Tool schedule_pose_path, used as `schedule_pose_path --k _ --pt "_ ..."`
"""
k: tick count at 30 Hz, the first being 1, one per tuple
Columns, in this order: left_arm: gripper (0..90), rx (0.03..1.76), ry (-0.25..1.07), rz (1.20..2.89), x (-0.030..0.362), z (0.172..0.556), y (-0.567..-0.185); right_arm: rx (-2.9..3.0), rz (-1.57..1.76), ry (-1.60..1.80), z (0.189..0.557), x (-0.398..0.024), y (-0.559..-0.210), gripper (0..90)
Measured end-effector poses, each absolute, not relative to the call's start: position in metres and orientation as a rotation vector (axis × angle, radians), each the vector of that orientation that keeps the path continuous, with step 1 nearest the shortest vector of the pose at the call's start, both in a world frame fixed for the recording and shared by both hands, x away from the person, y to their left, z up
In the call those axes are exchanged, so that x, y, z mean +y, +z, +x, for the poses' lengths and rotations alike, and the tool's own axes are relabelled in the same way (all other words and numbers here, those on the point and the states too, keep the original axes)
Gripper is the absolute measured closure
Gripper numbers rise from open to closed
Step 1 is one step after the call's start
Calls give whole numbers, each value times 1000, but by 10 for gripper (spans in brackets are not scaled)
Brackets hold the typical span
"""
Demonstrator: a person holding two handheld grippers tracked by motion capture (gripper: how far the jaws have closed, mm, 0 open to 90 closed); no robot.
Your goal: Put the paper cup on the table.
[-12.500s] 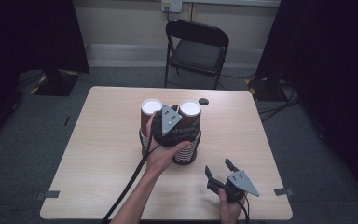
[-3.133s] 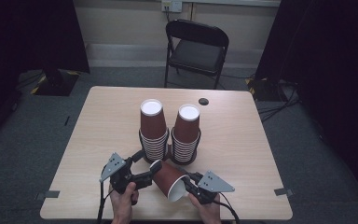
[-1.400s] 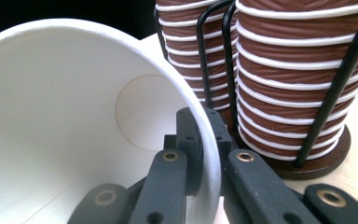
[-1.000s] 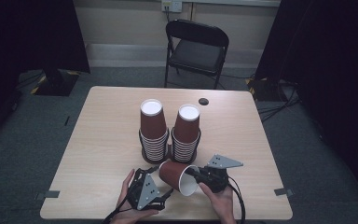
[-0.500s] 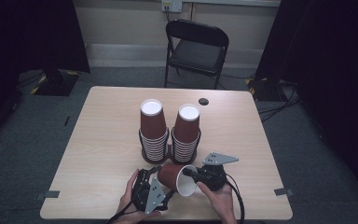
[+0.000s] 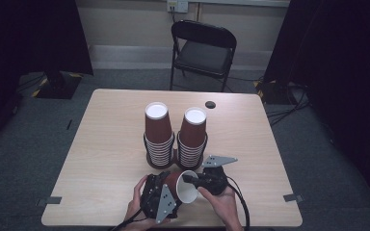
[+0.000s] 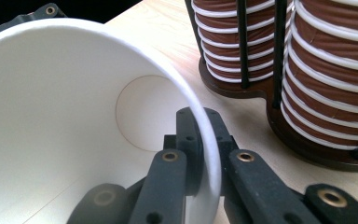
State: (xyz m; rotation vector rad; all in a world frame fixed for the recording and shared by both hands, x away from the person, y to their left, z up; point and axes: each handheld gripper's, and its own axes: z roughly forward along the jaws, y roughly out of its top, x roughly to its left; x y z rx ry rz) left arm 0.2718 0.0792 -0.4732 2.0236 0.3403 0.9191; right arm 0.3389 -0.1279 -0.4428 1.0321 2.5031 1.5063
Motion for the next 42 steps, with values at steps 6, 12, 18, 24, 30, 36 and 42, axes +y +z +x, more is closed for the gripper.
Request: schedule_pose_path --k 6,12,18,24,30,36,42 --pt "93 344 903 2026 78 272 -475 2514 1061 1513 341 -129 -447 870" --pt "84 324 915 2026 73 273 -472 2533 1084 1507 343 -124 -448 870" --pt "80 316 927 2023 64 273 -468 2556 1092 1502 345 -122 -448 868" --pt "75 288 943 2029 61 272 -466 2585 1102 1481 346 -119 -451 867" --pt "72 279 956 2029 60 271 -463 2591 1114 1485 346 -117 -451 863" --pt "60 295 951 2012 57 272 -460 2608 1115 1474 346 -113 -452 855" --pt "64 307 949 2008 56 272 -456 2599 1117 1506 346 -113 -451 853"
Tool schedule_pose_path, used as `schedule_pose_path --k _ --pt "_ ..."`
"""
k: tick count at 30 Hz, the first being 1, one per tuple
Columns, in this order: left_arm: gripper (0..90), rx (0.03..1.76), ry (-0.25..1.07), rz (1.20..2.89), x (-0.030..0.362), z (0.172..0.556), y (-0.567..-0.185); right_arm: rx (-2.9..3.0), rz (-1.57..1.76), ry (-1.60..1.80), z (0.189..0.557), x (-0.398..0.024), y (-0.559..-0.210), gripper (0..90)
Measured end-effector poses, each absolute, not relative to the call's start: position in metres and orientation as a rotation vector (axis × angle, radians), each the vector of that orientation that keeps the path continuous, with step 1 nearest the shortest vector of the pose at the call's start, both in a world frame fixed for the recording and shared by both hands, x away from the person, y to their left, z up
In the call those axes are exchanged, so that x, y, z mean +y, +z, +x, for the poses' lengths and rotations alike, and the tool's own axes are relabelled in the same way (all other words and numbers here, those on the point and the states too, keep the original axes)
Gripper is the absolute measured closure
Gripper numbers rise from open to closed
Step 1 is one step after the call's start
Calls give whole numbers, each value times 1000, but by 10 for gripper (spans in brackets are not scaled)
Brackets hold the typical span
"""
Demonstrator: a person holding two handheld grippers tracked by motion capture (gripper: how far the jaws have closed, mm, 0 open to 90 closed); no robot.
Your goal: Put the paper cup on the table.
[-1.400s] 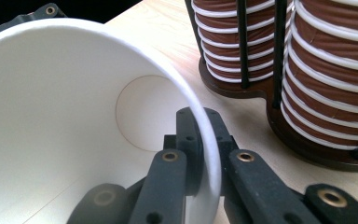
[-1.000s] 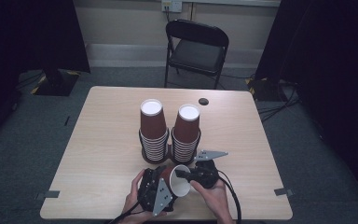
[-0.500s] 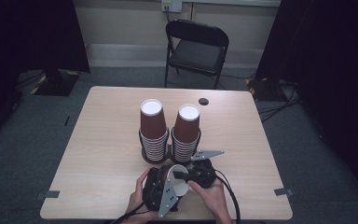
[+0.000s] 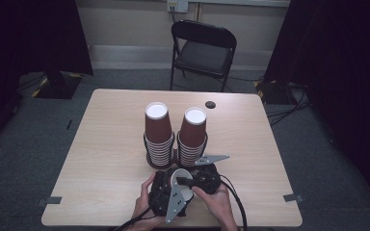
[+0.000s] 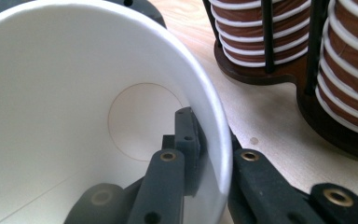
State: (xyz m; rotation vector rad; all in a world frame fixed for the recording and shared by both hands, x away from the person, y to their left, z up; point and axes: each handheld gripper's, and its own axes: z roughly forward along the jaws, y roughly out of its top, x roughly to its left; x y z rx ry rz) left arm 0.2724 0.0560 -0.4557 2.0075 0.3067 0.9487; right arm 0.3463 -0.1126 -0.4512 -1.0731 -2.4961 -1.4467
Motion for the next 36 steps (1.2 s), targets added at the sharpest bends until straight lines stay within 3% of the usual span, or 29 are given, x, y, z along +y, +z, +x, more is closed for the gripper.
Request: schedule_pose_path --k 8,28,36 --pt "80 324 924 1966 59 275 -457 -2484 -1102 -1489 345 -116 -450 845" --pt "85 440 883 1922 70 285 -458 -2465 -1024 -1647 345 -120 -449 623" --pt "84 490 862 1888 73 287 -459 -2455 -986 -1759 341 -123 -446 582"
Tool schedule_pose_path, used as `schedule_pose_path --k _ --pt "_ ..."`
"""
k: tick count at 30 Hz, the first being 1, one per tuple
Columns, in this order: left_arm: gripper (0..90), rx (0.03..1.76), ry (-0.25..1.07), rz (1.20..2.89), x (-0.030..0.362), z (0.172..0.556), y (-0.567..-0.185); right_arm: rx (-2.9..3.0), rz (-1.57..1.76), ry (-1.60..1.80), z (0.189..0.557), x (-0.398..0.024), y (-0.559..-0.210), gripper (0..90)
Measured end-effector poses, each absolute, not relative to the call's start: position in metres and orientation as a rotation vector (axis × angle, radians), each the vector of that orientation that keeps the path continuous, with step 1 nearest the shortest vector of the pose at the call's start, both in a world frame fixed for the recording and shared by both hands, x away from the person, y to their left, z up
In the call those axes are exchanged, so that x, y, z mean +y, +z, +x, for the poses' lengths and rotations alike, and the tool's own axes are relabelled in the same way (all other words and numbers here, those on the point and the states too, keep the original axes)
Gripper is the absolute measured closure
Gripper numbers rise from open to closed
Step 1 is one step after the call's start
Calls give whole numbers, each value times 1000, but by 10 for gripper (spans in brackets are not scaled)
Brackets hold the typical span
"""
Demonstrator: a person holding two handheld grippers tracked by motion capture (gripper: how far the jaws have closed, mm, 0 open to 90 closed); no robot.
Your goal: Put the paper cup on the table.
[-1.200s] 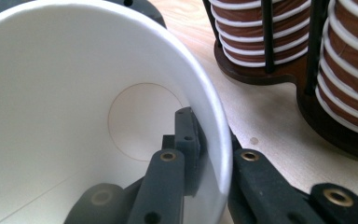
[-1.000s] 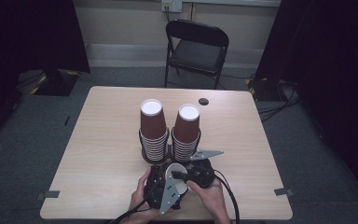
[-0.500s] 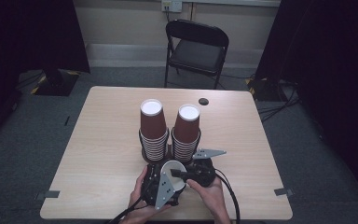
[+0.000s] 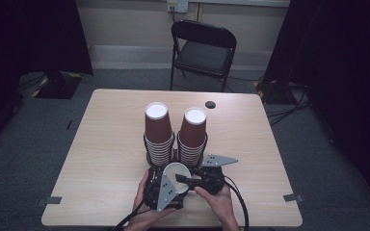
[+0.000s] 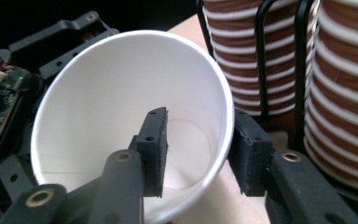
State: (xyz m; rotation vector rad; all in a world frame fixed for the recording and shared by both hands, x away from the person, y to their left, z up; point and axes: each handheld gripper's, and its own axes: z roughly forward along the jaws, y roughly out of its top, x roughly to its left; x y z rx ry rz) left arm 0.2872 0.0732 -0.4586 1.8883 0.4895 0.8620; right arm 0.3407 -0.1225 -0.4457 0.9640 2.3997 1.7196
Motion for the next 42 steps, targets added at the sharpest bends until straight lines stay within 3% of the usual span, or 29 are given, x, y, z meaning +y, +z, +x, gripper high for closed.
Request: schedule_pose_path --k 6,17,32,37,42 --pt "86 561 798 1847 81 290 -461 2303 995 1810 341 -129 -447 549" --pt "87 675 737 1731 108 298 -465 2079 1016 1872 334 -147 -445 405" --pt "86 808 713 1600 143 309 -457 1742 1084 1686 324 -181 -460 302" --pt "87 865 714 1590 163 313 -459 1721 1092 1637 316 -192 -471 161" --pt "86 909 726 1556 178 320 -454 1712 1133 1599 316 -200 -480 141"
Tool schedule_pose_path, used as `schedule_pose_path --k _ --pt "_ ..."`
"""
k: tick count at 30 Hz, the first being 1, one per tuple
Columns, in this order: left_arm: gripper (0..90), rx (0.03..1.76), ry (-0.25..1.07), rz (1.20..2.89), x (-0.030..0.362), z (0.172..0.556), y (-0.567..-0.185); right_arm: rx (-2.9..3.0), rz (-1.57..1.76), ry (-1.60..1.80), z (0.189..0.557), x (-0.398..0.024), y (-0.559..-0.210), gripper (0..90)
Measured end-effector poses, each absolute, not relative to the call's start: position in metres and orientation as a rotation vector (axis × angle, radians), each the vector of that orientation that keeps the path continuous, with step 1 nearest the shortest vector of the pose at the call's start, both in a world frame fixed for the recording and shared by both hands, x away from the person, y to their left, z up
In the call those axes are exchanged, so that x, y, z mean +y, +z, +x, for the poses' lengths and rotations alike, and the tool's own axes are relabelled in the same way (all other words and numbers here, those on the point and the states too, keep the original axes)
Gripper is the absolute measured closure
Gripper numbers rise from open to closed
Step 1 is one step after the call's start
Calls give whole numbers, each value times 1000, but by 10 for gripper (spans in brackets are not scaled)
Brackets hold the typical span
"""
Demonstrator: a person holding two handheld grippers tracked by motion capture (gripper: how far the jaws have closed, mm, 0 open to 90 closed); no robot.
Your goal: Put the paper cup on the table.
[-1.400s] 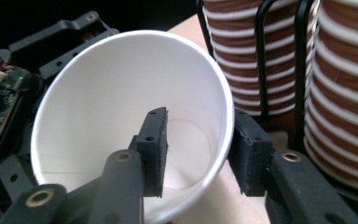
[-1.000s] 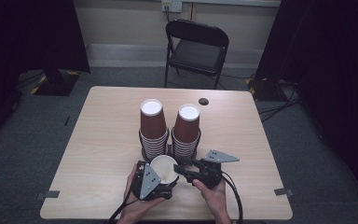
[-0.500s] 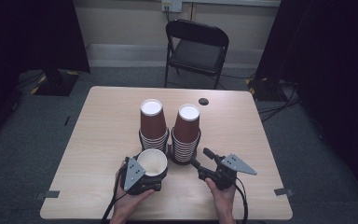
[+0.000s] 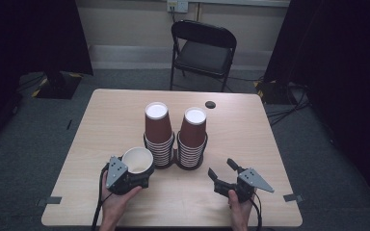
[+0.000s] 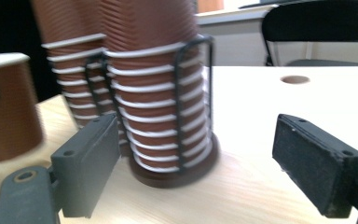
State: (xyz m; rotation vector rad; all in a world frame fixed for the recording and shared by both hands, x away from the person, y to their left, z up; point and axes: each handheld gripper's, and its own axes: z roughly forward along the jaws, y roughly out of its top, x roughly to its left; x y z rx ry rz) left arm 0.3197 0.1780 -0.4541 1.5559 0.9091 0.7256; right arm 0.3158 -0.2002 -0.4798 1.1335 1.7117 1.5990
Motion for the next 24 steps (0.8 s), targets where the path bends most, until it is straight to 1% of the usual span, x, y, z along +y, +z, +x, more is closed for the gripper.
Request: schedule_pose_path --k 11,14,18,19,21,24 --pt "80 946 770 1548 204 340 -442 1705 1132 1520 314 -210 -490 140" --pt "79 961 750 1528 211 348 -440 1724 1141 1502 315 -212 -493 139" --pt "79 973 790 1541 217 357 -436 1734 1137 1480 316 -211 -495 138" --pt "79 973 790 1541 217 357 -436 1734 1137 1480 316 -211 -495 138" --pt "80 994 748 1546 220 367 -429 1737 1128 1474 316 -210 -495 139" --pt "80 998 818 1536 223 374 -424 1732 1122 1475 315 -209 -495 139"
